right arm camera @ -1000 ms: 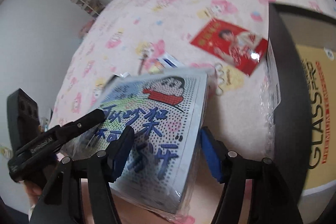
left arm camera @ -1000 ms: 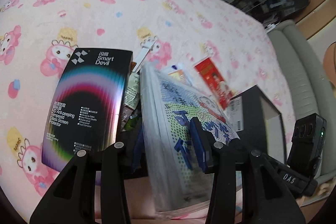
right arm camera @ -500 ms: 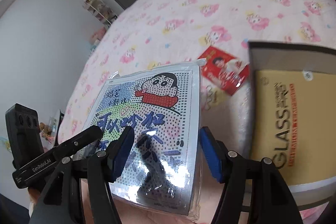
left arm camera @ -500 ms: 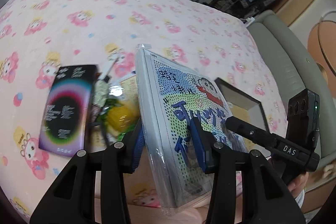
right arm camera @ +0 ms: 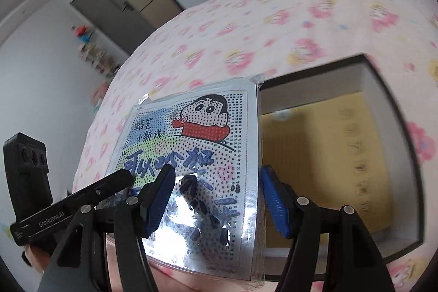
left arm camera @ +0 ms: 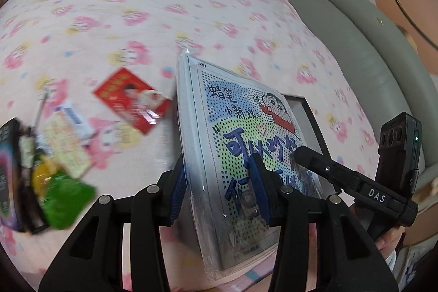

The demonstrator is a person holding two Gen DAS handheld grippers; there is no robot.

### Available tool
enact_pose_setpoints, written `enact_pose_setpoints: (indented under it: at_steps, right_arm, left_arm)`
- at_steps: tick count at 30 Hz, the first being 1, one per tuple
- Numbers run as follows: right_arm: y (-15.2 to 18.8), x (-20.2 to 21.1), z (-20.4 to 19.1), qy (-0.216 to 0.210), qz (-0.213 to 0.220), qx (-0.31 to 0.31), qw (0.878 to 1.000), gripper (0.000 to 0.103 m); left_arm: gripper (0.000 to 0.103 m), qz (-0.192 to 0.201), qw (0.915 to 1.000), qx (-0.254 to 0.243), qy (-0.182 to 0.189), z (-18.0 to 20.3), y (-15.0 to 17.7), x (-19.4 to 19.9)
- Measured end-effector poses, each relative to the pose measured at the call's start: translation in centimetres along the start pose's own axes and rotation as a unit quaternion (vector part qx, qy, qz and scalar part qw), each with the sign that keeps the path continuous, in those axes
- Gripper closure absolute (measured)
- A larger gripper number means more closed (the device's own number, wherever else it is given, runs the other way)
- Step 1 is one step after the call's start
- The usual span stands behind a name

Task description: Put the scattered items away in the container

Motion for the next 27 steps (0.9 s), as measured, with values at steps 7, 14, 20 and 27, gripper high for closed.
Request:
enact_pose_setpoints:
  at_steps: [7, 14, 20, 27]
  right_arm:
    - [-1.2, 0.3, 4.9, 0.04, 0.011, -0.064, 0.997, 0.041]
    - [-1.0, -2.5, 5.8, 0.064, -0.033, -0.075, 0.995, 0.042]
    - [-0.5, -4.1, 6.5, 0.095, -0.047, -0.086, 0.991, 0.042]
    - [-0.5, -4.6, 7.4, 0.084, -0.05, -0.113, 0.989, 0.042]
  left_arm:
    - [0.056, -0.035, 0.9993, -0.008, -0.002, 3.2, -0.2, -3.9]
    - [0.056, -0.057, 0.9979, -0.003, -0.03, 3.1, 0.5, -5.5]
    - [0.054, -0.066, 0.9966, 0.002, -0.049, 3.4, 1.1, -7.0]
    - [0.051, -0.083, 0.9939, 0.011, -0.072, 2.9, 1.7, -7.8]
Point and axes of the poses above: each gripper's, at about its wrist camera, not at the fingertips, and x roughly against the way its jaws point, z to its right, y to its underside, the point moved 4 cm from there along -x, roughly the way its jaws point, and after that the axes turned 6 degrees about -x, right-handed, at the moved point
